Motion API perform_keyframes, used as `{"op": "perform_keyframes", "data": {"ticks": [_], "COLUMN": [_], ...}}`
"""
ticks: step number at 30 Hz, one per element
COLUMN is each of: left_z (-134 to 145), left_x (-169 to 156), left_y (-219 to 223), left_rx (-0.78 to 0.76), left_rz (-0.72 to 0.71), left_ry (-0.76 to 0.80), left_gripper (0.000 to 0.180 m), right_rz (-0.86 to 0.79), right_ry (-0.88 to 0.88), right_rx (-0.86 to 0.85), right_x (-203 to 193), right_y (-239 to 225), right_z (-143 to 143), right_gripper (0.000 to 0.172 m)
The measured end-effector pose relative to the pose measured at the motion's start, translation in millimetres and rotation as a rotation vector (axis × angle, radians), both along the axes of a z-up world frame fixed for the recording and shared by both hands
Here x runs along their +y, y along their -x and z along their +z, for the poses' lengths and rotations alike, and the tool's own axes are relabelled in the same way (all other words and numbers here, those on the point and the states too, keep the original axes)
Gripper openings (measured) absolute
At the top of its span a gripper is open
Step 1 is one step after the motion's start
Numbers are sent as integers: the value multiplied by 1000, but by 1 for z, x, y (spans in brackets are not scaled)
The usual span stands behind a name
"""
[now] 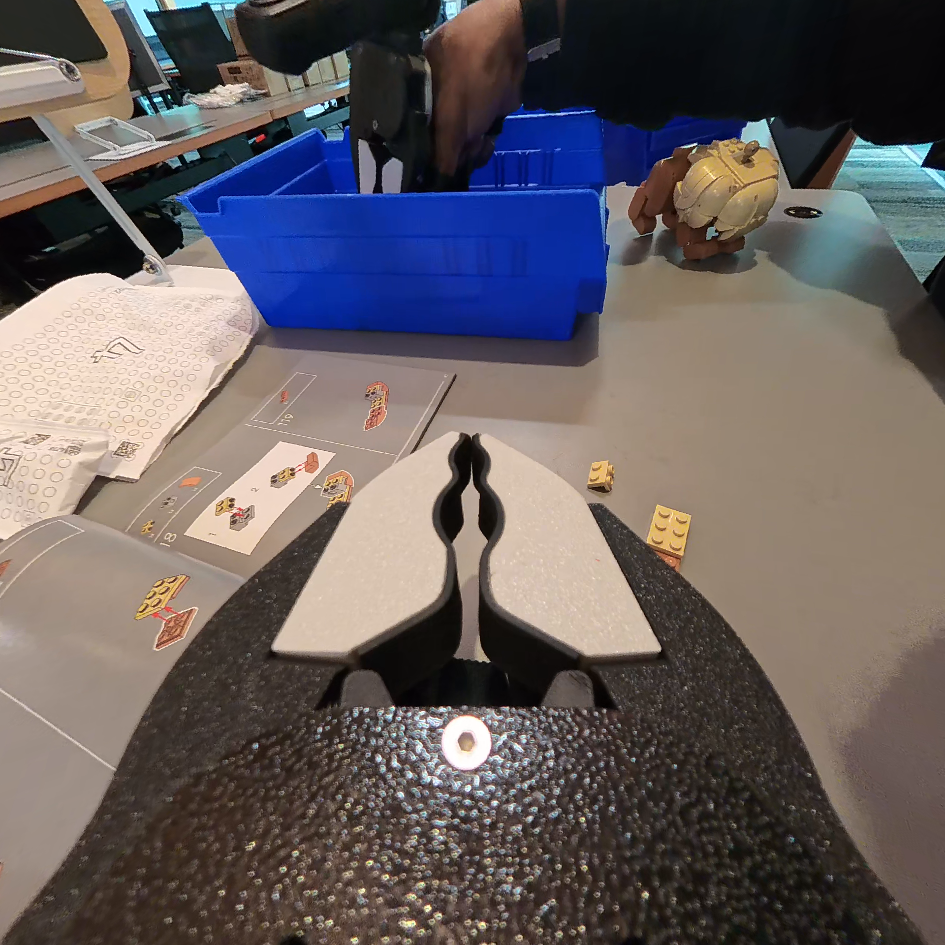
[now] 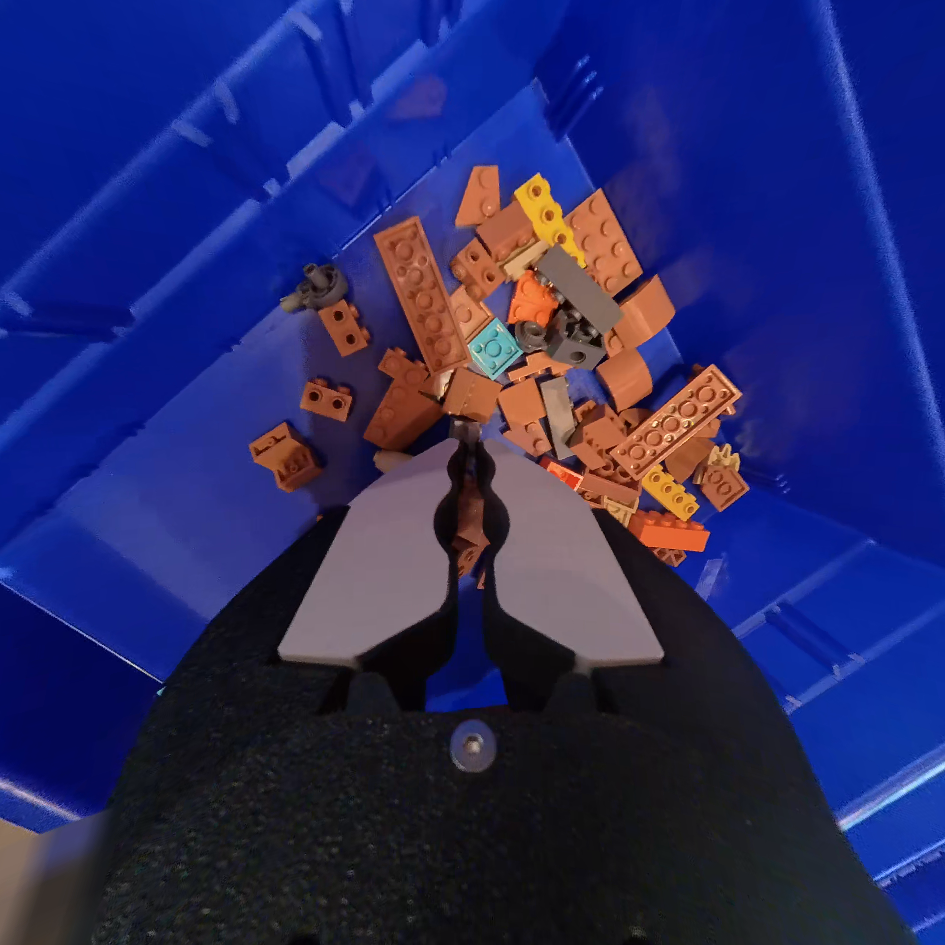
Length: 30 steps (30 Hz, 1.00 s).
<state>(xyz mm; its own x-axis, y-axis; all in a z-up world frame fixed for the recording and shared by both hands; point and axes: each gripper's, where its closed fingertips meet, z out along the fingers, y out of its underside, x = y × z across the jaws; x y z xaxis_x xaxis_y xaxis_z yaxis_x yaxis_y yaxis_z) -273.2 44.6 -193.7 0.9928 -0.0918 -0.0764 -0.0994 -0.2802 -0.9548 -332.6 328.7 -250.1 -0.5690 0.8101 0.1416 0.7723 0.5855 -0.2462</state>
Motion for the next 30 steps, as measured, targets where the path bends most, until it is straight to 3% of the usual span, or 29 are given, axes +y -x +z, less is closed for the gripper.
{"op": "perform_keyframes", "data": {"ticks": [3, 7, 11, 14, 17, 21, 25, 27, 30], "left_z": [0, 0, 0, -1, -1, -2, -1, -1, -2], "left_x": [0, 0, 0, 0, 1, 1, 0, 0, 1], "left_y": [0, 0, -1, -2, -3, -3, -2, -2, -3], "left_rx": [1, 1, 1, 5, 10, 12, 9, 12, 17], "left_rz": [0, -2, -5, -6, -9, -7, -3, -3, -7], "left_ry": [-1, -1, 2, 4, 10, 11, 6, 6, 12], "left_gripper": [0, 0, 0, 0, 0, 0, 0, 0, 0], "right_rz": [19, 92, 261, 420, 544, 622, 665, 698, 711], "right_ry": [-5, 53, 106, 144, 171, 174, 9, -98, -116], "right_rx": [74, 273, 499, 592, 542, 364, 261, 263, 231], "right_x": [-3, -30, -87, -143, -197, -246, -257, -255, -259], "right_y": [0, -10, -39, -67, -92, -110, -108, -105, -109], "right_z": [14, 68, 135, 162, 149, 100, 51, 37, 21], "right_gripper": [3, 3, 3, 3, 3, 3, 3, 3, 3]}}
